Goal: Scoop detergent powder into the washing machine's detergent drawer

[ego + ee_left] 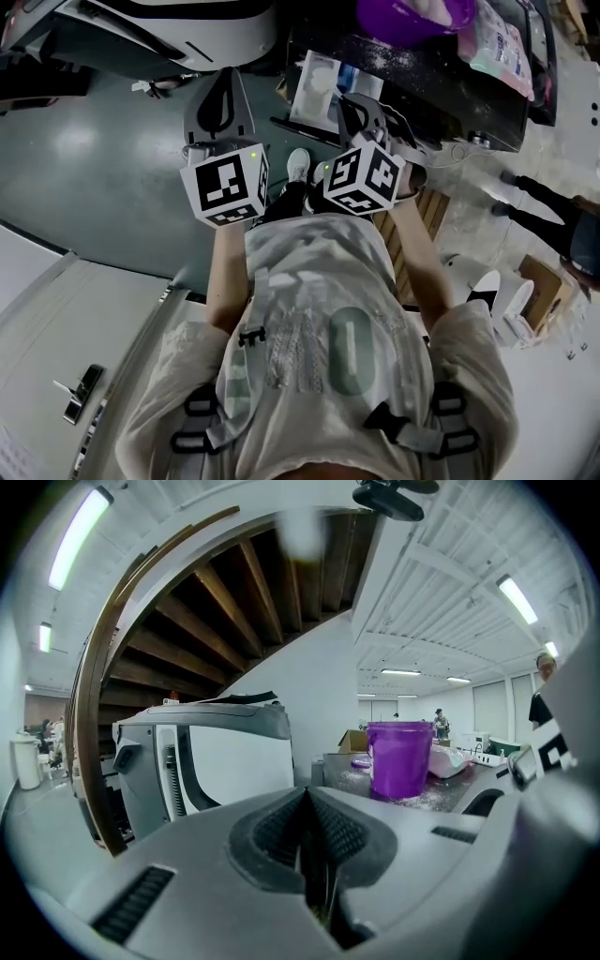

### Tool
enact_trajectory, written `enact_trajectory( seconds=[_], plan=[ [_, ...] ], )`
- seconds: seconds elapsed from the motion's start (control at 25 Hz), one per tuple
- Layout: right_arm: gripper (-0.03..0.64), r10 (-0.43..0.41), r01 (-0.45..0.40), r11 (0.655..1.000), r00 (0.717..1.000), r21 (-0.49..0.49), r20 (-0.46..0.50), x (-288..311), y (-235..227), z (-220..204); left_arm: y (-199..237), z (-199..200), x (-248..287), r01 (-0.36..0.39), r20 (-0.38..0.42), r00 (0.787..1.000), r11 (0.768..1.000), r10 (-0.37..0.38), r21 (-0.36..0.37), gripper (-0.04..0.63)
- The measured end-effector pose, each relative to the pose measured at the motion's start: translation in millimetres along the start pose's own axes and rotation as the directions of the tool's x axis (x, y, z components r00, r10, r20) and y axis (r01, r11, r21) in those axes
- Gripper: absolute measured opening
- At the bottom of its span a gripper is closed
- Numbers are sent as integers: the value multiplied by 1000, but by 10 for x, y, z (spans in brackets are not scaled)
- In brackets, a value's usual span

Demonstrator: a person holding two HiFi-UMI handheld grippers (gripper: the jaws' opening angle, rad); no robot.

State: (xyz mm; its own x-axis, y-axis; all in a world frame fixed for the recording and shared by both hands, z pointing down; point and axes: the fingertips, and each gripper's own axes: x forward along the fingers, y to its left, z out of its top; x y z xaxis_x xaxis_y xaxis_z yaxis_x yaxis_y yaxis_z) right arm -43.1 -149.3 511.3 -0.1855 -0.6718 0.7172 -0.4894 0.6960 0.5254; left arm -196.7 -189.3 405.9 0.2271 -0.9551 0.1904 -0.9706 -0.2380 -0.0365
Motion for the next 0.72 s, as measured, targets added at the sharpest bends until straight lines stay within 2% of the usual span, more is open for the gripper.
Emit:
enact_trajectory(
  seconds=[0.04, 0.12, 0.2, 0.28, 0.36, 0.48, 0.56, 0.72],
  plan=[
    [11, -43, 43, 996, 999, -82, -5, 2, -19, 0, 1, -2, -2, -2, 1, 1000, 1000, 2, 2, 20],
    [11, -128, 122, 963, 992, -241, -7, -5, -59, 2, 12, -6, -10, -7, 2, 1000, 1000, 7, 5, 20],
    [11, -196, 183, 907, 981, -379, 4, -16, -88, 11, 35, -7, -19, -14, 3, 1000, 1000, 14, 5, 20],
    [11, -239, 220, 853, 971, -474, 19, -12, -111, 17, 56, 2, -24, -21, 6, 1000, 1000, 21, 5, 20],
    [11, -264, 244, 807, 964, -538, 41, 0, -133, 21, 64, 7, -27, -24, 8, 1000, 1000, 24, 6, 20],
    [11, -274, 254, 759, 960, -599, 61, 24, -134, 6, 60, -2, -33, -23, 9, 1000, 1000, 23, 5, 20],
    [11, -275, 252, 744, 960, -619, 60, 31, -128, -15, 57, -6, -42, -21, 9, 1000, 1000, 20, 5, 20],
    [11, -278, 249, 737, 959, -628, 54, 14, -120, -48, 52, 10, -48, -16, 14, 1000, 1000, 16, 5, 20]
  ],
)
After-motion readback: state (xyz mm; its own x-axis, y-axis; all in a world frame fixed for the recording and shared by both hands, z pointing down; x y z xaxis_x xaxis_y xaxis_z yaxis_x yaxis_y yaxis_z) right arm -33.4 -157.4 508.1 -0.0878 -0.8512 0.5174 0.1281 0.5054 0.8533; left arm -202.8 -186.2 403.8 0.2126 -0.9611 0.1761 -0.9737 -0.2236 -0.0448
